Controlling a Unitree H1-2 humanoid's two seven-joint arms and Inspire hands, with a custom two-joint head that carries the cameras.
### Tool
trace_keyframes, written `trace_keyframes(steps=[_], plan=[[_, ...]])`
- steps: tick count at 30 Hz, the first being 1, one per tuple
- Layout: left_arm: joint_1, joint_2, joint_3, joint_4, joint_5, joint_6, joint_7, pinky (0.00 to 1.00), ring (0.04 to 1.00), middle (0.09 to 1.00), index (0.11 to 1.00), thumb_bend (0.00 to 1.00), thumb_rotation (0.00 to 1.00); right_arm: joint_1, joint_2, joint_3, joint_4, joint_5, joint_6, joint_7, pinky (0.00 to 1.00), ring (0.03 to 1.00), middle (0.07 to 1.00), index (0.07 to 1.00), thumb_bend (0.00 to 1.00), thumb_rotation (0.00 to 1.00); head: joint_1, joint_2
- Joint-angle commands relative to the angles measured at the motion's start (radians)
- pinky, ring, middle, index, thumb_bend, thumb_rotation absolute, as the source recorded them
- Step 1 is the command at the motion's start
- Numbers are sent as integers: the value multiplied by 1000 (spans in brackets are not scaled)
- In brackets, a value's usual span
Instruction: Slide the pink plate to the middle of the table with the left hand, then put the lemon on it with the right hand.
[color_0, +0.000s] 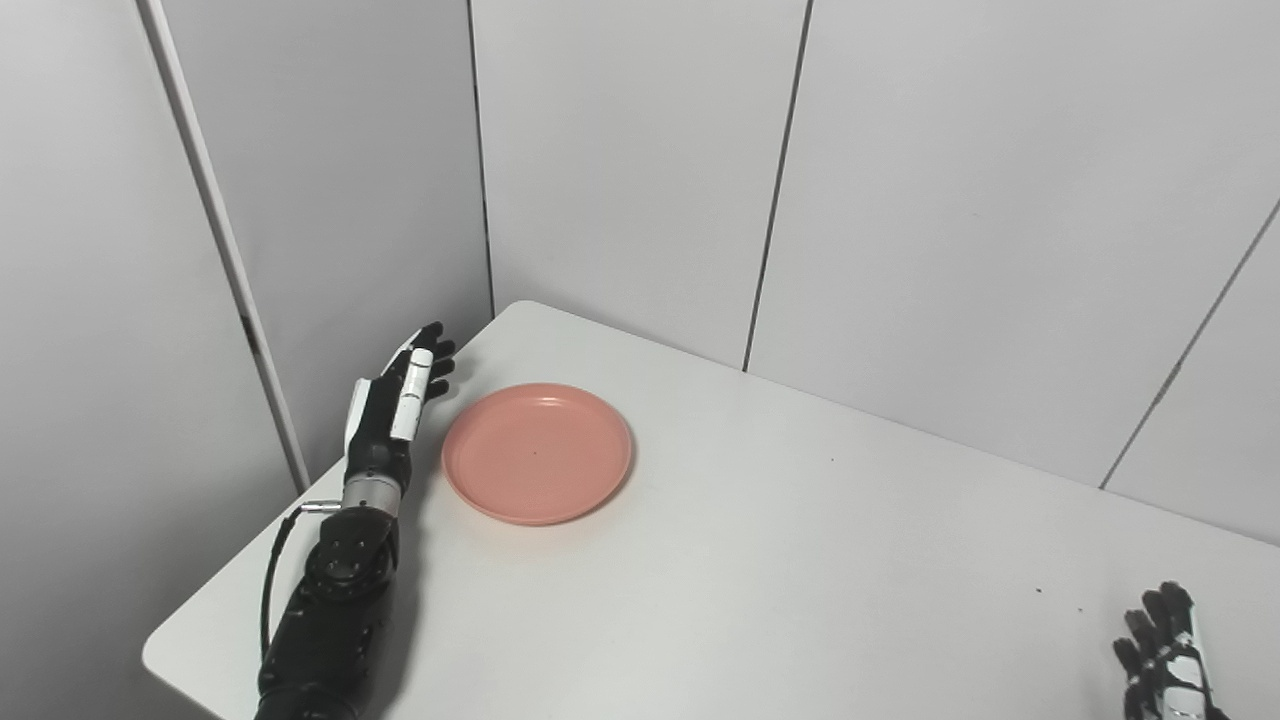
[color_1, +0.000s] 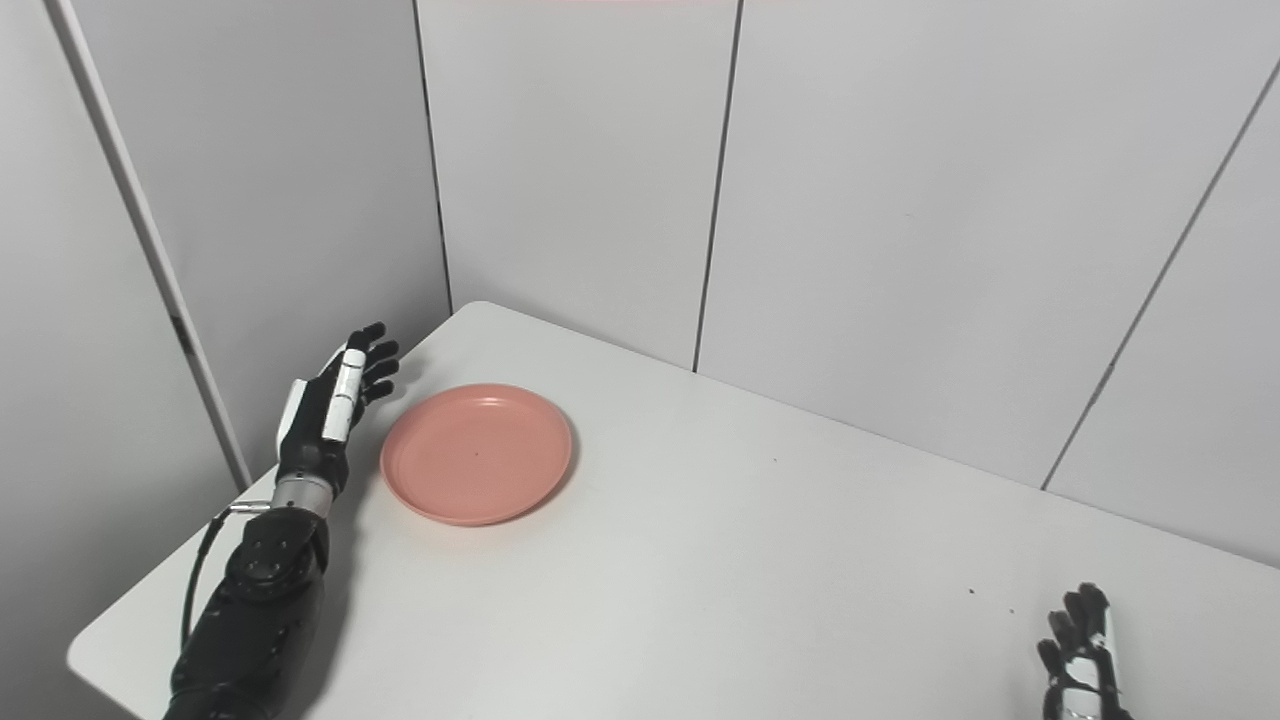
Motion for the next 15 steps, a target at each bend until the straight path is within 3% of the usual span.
trace_keyframes(steps=[1,11,15], plan=[[-38,21,-5,0,-3,-49,12,839,856,860,843,707,1000,-1,7,1,-21,-1,-21,4,1000,1000,1000,1000,648,1000,-1,1],[-40,-16,-51,11,-8,-46,-1,824,857,864,854,733,1000,7,9,-2,-34,1,-9,4,1000,1000,1000,1000,615,1000,-1,6],[-46,-21,-89,19,10,-42,-3,886,878,876,864,706,1000,5,9,-3,-33,5,-14,5,1000,1000,1000,1000,619,1000,-2,9]])
